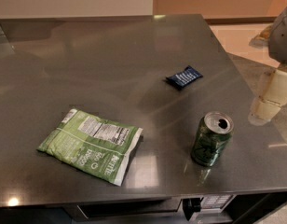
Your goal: Move green can near rxbar blueberry
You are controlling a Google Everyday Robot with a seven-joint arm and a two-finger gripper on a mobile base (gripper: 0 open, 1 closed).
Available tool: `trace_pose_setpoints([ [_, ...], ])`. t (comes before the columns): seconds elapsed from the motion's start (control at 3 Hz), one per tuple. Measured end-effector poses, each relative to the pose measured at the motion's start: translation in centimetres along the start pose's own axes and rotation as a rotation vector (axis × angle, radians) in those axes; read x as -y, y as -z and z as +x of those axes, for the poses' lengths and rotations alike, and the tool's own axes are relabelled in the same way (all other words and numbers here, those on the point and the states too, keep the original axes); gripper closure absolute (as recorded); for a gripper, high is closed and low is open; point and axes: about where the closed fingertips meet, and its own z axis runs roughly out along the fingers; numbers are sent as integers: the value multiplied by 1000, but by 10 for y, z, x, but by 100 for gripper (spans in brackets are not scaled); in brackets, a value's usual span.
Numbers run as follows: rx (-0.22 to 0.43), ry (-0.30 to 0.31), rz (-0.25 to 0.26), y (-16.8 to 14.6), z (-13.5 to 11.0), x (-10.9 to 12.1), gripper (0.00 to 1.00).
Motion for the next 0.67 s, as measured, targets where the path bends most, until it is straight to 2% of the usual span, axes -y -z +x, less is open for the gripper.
trace_pose_setpoints([
  [0.67,15,1,-7,0,-1,-2,0],
])
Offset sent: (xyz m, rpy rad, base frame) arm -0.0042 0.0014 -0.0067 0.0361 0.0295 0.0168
